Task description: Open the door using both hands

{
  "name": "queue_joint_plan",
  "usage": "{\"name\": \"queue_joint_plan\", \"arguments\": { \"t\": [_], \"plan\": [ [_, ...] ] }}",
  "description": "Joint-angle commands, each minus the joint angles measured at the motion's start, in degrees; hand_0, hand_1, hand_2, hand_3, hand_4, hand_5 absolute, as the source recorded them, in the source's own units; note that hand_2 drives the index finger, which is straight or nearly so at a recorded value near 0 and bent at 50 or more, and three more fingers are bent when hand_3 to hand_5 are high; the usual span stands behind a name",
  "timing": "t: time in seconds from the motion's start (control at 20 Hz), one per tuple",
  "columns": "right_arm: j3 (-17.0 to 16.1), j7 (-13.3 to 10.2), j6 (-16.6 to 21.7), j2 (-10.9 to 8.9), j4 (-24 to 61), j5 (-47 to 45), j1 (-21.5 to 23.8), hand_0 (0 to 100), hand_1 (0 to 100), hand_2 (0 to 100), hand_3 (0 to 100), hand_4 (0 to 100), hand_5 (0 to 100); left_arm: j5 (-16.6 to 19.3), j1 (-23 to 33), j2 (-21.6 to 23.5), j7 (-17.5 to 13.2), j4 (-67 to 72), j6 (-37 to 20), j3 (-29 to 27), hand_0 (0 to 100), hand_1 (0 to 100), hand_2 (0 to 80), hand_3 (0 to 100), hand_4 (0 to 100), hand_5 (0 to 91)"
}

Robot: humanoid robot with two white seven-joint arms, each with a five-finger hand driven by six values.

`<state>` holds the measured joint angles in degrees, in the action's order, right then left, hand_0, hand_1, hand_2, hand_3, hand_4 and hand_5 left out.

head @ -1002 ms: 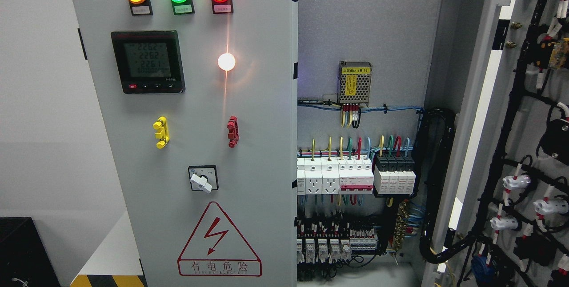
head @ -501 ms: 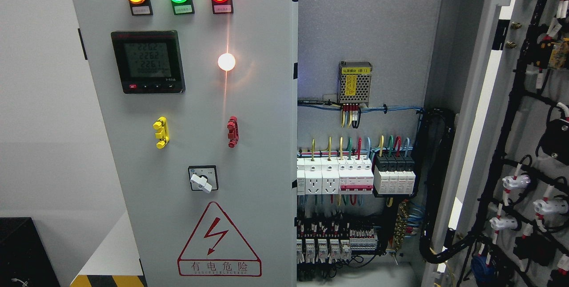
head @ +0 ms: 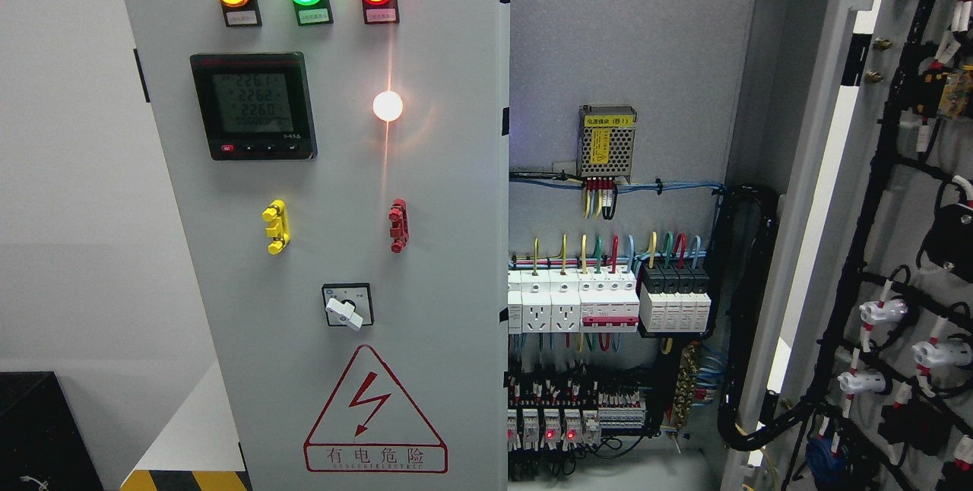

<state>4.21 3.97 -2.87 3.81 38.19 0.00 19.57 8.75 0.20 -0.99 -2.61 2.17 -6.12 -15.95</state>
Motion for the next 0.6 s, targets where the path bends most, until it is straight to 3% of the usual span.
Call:
{"name": "queue_joint_plan", "arguments": {
  "t": [0.0,0.3,0.55],
  "plan": [
    [0.01,0.08,0.06,-1.70,21.99,-1.67,1.78,19,0,0,0,0,0,0.04,0.42,-1.47,-0.29,0.82,-0.65,-0.84,0,0,0.0,0,0,0.0],
    [0.62,-0.01,0.06,-1.70,36.41,-1.67,4.77,19,0,0,0,0,0,0.22,0.33,-2.09,4.53,0.91,-0.73,-0.23,0,0,0.0,0,0,0.0],
    [0.71,-0.01,0.06,-1.52,45.37,-1.67,5.30,19,0,0,0,0,0,-0.04,0.33,-2.26,4.37,1.53,-0.73,3.99,0,0,0.0,0,0,0.0]
  ]
}}
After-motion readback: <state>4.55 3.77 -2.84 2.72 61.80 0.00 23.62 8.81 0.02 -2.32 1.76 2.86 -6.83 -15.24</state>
